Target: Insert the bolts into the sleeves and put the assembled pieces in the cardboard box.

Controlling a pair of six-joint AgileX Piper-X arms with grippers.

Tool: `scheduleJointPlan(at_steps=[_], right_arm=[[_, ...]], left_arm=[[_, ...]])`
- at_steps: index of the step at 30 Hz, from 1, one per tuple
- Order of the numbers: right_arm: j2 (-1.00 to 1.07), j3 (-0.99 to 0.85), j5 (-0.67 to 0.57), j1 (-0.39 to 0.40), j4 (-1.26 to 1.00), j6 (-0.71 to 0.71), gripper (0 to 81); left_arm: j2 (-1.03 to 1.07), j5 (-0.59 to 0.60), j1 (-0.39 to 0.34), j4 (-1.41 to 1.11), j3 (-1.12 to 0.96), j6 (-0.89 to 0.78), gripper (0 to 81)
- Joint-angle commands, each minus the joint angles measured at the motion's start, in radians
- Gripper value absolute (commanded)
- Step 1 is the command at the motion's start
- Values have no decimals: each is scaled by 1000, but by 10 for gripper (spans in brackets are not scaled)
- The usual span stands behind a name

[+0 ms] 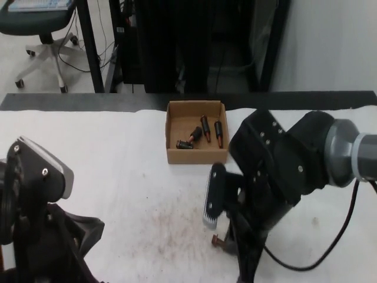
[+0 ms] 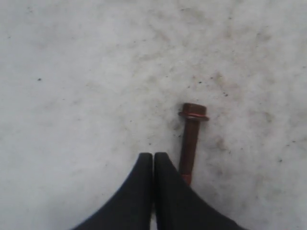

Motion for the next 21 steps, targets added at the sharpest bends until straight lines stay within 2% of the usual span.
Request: scheduleJointPlan(at_steps=[1,8,15,21], right_arm=[[-4,-6,-26,12,25,-15,6],[-3,-6,-55,12,-41,-16,30],[3,-2,-58,12,-38,-16,249],[48,-2,-52,10,-95,-27,255]], left_arm=[[-1,-18,0,-11,-1,20,3],[8,-27,0,-11,-1,20,3],[69,-30,0,-11,-1,20,3],[98,-30,0,-11,-1,20,3]])
